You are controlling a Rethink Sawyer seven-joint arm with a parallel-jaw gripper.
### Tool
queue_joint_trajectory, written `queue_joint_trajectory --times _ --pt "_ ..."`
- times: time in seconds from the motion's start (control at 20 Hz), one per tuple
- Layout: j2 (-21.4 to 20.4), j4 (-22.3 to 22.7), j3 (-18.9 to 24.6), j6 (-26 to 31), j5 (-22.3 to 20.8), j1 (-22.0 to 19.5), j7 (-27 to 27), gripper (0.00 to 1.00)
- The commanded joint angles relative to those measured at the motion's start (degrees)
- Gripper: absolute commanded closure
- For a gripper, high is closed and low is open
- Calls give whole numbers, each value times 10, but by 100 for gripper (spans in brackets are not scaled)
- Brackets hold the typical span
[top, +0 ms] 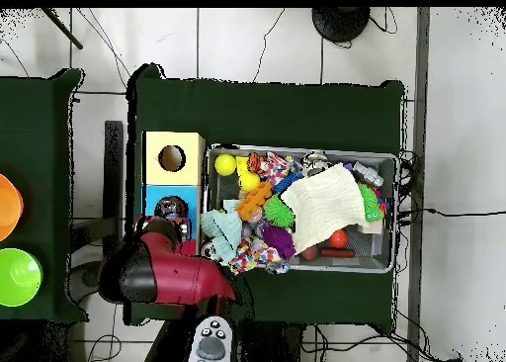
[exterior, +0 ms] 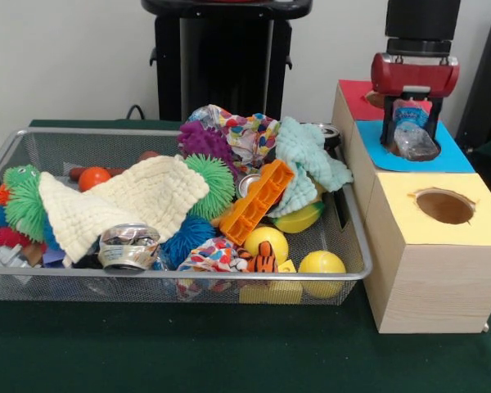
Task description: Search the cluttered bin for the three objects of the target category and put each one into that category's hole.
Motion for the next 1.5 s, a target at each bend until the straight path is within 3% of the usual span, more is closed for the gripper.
queue_joint_trajectory --times 0.05,0.25,0.6,0.95,1.5 --pt "-100 10 -74 211 -14 43 100 0" --pt "-124 -3 -97 259 -27 54 101 0" --pt "-106 1 -75 226 -24 34 91 0" --pt "-106 0 -80 226 -23 42 98 0" --pt "-70 40 -56 116 -58 -10 71 0"
